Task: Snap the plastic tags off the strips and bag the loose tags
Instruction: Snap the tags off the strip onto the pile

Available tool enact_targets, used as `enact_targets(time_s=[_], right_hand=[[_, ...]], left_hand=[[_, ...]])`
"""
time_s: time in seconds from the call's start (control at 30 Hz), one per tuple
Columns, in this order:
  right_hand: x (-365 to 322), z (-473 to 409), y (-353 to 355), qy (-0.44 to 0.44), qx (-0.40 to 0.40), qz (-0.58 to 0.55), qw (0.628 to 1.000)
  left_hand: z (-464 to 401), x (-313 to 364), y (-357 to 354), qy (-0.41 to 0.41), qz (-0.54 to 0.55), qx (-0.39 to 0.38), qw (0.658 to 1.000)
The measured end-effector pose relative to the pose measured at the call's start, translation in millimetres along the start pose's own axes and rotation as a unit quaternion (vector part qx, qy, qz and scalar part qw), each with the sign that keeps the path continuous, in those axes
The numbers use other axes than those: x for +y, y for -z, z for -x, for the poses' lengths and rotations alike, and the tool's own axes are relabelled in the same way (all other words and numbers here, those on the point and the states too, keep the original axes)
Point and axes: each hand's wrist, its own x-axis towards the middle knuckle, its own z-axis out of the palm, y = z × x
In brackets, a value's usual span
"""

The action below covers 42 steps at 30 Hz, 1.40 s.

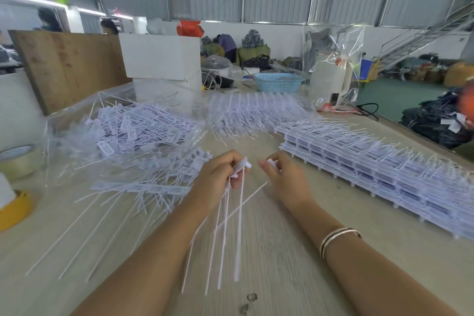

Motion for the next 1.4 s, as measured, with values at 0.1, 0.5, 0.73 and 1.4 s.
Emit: enact_targets(time_s=[0.1,0.5,0.73,1.4], right_hand=[[3,2,-1,-0.062,0.018,-0.118,0.991],[-21,26,3,0.025,-0.149,-0.153,0.977],[-22,27,12,0.046,-0.222,-0.261,0.938],[-24,32,14,0.102,-0.053,-0.283,0.952]], left_hand=[[4,0,-9,0.007,-0.049,-0.010,0.999],[7,1,-15,-0.050,-0.197,-0.017,0.979],[5,-1,-7,0.026,-0.331,-0.023,0.943],[-1,2,11,0.107,-0.071,0.098,0.987]])
